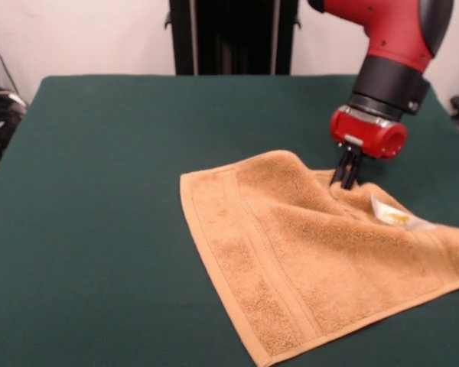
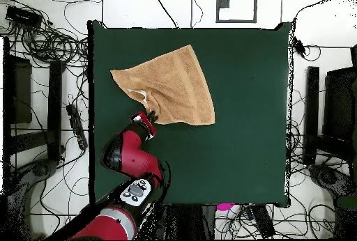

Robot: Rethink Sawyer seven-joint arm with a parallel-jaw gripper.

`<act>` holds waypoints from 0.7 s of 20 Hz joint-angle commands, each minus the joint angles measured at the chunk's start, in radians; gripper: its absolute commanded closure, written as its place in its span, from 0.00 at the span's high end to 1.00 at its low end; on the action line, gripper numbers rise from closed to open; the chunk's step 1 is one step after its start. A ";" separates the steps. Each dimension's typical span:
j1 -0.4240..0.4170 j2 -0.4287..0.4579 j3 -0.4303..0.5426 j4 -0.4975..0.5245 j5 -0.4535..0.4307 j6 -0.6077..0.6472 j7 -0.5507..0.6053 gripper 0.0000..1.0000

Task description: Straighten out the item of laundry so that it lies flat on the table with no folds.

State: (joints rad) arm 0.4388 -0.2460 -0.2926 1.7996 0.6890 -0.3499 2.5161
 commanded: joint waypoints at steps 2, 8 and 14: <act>-0.080 0.149 0.253 0.138 -0.061 0.163 0.165 0.00; -0.069 0.152 0.240 0.138 -0.067 0.168 0.152 0.00; -0.028 0.161 0.208 0.128 -0.032 0.169 0.147 1.00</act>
State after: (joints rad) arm 0.3892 -0.2814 -0.2506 1.8129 0.6355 -0.3571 2.5161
